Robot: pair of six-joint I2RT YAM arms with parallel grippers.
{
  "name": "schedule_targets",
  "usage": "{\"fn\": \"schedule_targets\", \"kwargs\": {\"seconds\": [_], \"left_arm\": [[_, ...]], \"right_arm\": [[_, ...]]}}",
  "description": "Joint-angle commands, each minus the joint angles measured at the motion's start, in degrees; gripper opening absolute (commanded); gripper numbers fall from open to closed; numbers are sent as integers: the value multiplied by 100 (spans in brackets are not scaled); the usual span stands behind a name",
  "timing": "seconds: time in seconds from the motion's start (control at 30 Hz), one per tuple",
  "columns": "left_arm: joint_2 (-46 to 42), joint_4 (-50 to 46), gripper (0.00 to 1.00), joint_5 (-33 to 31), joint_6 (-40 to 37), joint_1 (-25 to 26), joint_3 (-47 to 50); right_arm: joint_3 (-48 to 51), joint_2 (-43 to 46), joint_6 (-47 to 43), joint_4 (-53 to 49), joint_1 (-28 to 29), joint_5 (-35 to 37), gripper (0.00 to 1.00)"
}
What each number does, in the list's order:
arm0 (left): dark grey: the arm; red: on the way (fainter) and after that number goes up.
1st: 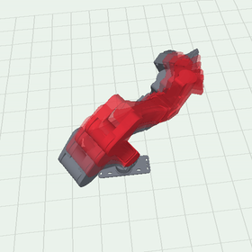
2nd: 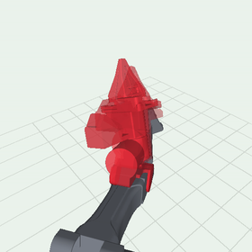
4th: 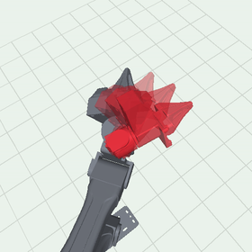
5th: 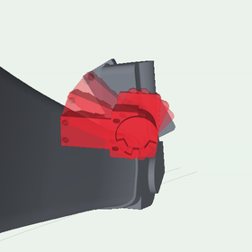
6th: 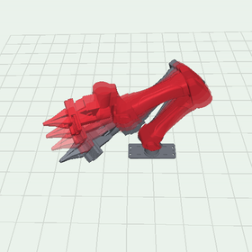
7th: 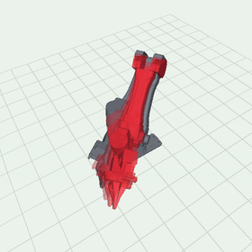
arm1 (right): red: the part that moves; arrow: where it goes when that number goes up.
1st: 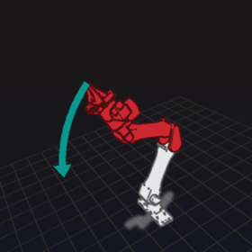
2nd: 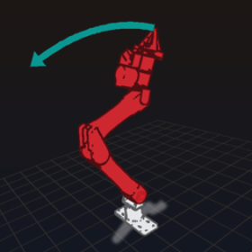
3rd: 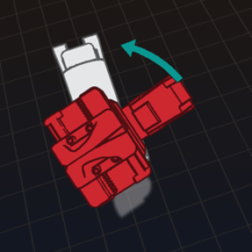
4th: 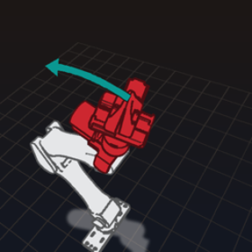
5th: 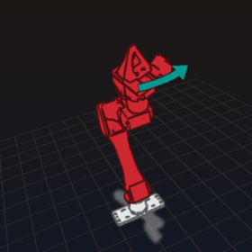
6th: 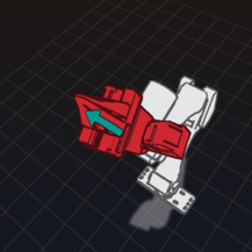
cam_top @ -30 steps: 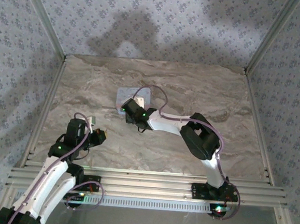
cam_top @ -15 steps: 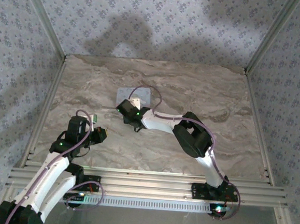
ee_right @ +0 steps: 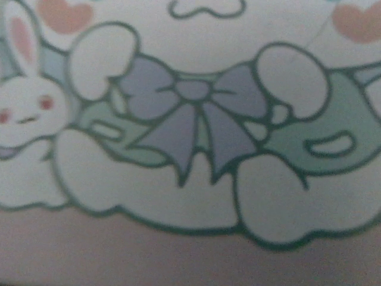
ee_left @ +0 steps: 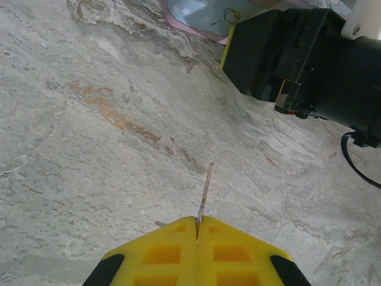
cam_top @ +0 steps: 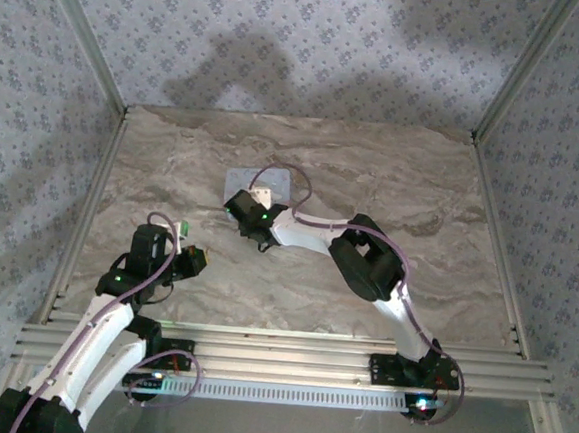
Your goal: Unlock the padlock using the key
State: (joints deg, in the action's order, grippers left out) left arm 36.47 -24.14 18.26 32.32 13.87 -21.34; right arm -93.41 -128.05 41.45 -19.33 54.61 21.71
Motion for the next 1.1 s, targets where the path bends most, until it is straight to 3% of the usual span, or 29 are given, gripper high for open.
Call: {"fn": "schedule_targets", "kwargs": {"seconds": [0.0,0.2,0.4,0.53,0.73,0.9,1.07], "left_arm": [[-60,59,0,138,-147,-25,-186],[-62,137,0,233,-196,-25,-188],[-270,462,0,385,-278,-15,-151],[-30,1042,0,743,-346,-16,-11],[1109,2378,0,1239,-278,161,98],[1653,2717,0,849,-474,877,-150],[2224,3281,0,736,-349,969,-128]], "right_arm": [[-169,-102,141,-142,-107,192,41],[-169,-26,-8,-90,-184,206,21],[209,405,-253,-64,-197,155,9],[705,852,-362,-82,-214,-23,5],[1398,1552,-418,-319,-231,-447,1],[1642,1866,-422,-725,-258,-1044,0],[1659,1959,-479,-924,-351,-2026,0]]}}
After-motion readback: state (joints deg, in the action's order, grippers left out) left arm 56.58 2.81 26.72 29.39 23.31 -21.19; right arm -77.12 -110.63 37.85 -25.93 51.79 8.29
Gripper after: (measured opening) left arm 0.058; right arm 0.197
